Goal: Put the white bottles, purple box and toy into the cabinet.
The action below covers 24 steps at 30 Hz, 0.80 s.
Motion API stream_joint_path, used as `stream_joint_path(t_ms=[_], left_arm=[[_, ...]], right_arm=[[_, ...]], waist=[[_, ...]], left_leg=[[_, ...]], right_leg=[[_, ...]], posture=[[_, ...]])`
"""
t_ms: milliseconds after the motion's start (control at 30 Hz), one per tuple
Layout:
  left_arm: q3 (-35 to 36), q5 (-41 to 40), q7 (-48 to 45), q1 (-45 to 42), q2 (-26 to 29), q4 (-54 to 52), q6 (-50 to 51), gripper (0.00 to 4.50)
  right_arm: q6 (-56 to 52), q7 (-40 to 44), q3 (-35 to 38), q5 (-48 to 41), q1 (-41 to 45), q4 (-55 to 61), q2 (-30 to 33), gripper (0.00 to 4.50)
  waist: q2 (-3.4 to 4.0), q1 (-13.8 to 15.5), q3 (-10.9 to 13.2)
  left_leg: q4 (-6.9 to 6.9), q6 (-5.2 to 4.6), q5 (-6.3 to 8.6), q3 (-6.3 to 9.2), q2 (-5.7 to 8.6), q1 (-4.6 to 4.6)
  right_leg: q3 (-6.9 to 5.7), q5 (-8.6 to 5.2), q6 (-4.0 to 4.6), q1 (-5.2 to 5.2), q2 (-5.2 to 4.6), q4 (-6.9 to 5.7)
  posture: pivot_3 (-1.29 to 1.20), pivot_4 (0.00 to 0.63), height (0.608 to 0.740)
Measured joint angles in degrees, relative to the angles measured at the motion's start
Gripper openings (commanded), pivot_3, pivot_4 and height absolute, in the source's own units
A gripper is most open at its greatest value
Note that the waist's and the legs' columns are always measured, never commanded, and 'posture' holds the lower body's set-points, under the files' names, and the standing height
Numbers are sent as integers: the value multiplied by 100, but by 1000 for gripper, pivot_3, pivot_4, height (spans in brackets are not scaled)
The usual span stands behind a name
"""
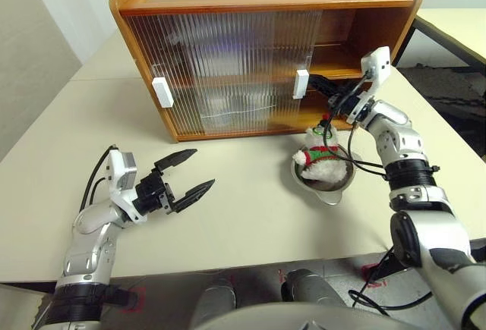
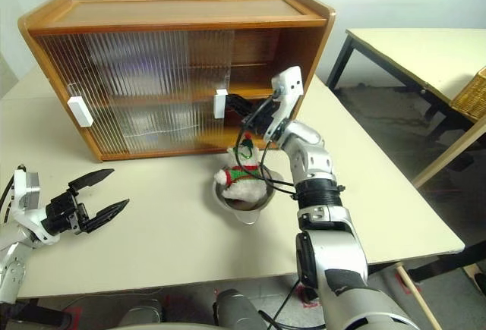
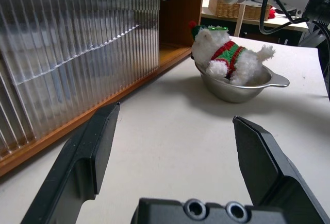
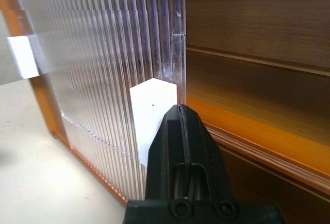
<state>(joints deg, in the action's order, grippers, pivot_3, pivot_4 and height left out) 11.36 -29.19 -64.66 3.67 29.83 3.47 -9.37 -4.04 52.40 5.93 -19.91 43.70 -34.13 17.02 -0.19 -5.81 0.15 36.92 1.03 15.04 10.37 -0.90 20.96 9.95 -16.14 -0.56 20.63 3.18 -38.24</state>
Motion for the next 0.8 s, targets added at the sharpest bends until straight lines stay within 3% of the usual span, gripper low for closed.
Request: stream_joint_path(t_ms=[200,500,600,800], left_arm=[[-8,9,60,53,-59,-2,-31,4500],[-86,9,109,119,-67,-18,-36,4500],[-99,9,114,125,-67,-19,-45,4500],[-104,7,114,125,-61,-17,-52,4500]], right_arm=[[-92,18,-249,0,4,186,-437,34],[-302,-19,-243,-14,-233,575,-338,34],[-550,36,-217,-34,-393,807,111,634],[-1431,441,45,-273,-977,1371,1410,2785]], waist=[[2,20,0],[3,63,1],[3,133,1],[3,248,1]], left_leg=[[-4,4,-2,1,-14,0],[-7,8,-5,0,-22,0],[-5,11,-6,-1,-16,1],[-1,17,-10,-8,1,-1]], right_leg=[[-10,1,13,4,10,-3],[-17,-1,23,3,12,-3],[-18,-2,23,-2,8,-1],[-16,-10,15,-10,11,-2]], posture=[[-81,4,740],[-82,8,740],[-85,9,740],[-102,7,740]])
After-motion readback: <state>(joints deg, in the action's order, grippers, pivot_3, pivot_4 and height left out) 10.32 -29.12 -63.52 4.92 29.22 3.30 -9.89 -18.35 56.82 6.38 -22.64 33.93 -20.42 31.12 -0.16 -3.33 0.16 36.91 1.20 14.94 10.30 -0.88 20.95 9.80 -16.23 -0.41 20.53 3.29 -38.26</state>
